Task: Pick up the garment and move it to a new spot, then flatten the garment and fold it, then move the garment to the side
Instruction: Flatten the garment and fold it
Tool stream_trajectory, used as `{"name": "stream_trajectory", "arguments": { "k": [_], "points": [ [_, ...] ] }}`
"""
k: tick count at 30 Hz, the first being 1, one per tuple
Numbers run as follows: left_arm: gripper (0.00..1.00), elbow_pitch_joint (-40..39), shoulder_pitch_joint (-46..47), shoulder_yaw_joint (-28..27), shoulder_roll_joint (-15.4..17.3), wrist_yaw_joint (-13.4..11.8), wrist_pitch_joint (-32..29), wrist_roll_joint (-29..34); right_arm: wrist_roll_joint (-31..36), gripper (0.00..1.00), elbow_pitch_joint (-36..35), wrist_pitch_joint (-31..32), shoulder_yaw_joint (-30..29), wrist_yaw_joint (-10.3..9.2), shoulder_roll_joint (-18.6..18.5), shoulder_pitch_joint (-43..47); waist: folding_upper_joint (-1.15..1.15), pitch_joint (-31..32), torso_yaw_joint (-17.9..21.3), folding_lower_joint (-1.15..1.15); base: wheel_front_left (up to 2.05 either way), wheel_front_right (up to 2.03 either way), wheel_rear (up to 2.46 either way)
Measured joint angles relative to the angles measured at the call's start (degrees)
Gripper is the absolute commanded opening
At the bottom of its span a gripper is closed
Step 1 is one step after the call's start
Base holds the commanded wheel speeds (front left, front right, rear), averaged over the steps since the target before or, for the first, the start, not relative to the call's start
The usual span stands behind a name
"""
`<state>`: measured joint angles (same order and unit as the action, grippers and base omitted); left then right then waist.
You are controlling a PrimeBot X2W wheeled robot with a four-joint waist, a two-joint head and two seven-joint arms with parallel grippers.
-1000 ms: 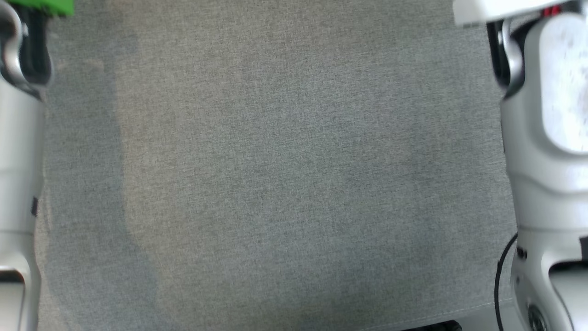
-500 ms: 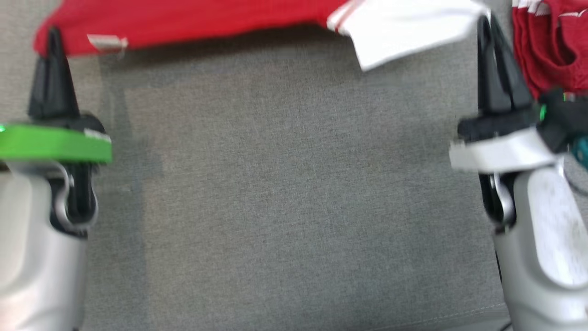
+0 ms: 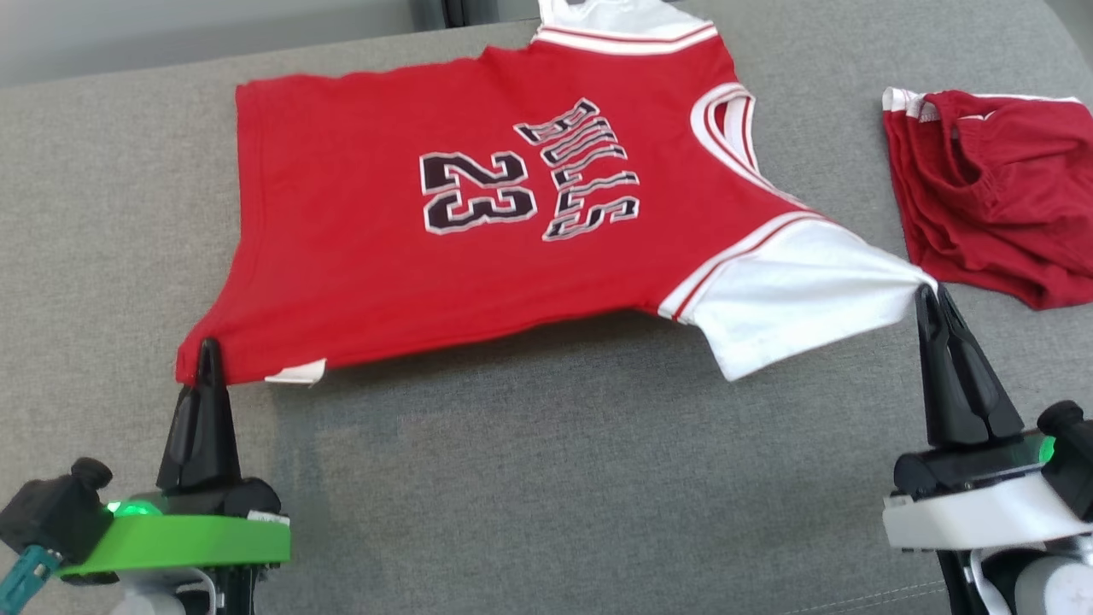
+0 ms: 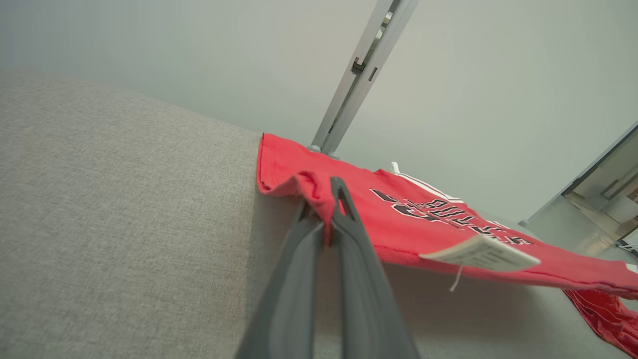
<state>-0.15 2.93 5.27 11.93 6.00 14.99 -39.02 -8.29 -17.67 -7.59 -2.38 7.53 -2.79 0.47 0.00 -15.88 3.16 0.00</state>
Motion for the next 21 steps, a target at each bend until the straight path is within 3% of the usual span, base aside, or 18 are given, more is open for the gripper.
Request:
{"name": "stream_trajectory", "arguments": {
  "k": [4,10,21],
  "points": [
    [0.0,-3.05,-4.01,0.69,-0.27,-1.2,-1.58,-0.09,-0.34,0.0,-3.52,2.75,0.21,0.0,-0.01,5.02,0.0,1.95,-0.02,0.0,0.0,0.0,0.0],
    [0.0,-2.12,-5.14,2.03,-0.49,-1.66,-4.36,-1.09,-0.32,0.0,-1.15,3.8,0.77,0.0,-0.01,5.45,0.0,1.74,-0.14,0.0,0.0,0.0,0.0],
    [0.0,5.24,3.39,2.79,-2.03,-0.37,-6.81,-6.25,2.23,0.0,11.9,2.99,2.59,0.0,-0.02,-8.49,0.0,-1.76,-0.57,0.0,0.0,0.0,0.0]
  ]
}}
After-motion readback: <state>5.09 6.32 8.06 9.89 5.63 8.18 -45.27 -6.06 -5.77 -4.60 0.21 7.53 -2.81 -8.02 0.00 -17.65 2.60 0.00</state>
